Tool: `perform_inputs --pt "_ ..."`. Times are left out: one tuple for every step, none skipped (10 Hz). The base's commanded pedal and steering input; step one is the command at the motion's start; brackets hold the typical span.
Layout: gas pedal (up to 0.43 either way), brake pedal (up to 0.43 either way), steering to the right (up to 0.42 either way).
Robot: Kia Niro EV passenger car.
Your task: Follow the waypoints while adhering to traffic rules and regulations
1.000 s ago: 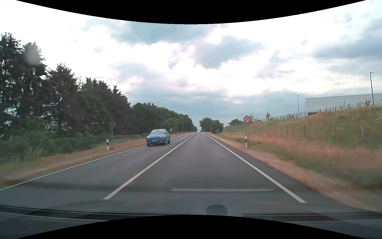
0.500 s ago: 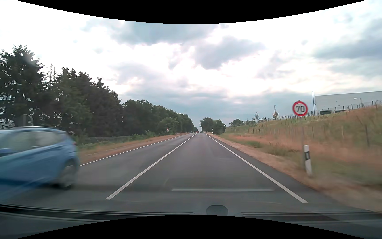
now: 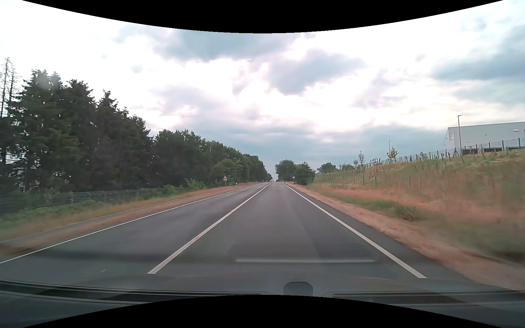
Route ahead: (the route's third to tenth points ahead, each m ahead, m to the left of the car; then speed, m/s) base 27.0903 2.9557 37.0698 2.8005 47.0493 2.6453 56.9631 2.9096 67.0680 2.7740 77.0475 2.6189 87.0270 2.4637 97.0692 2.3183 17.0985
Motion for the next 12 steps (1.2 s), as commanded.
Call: perform_inputs --pt "0.228 0.000 -0.004" --pt "0.228 0.000 -0.004" --pt "0.228 0.000 -0.004" --pt "0.228 0.000 -0.003" --pt "0.228 0.000 -0.003" --pt "0.228 0.000 -0.003" --pt "0.228 0.000 -0.003" --pt "0.228 0.000 -0.003" --pt "0.228 0.000 -0.003" --pt "0.228 0.000 -0.003" --pt "0.228 0.000 -0.003" --pt "0.228 0.000 -0.003"
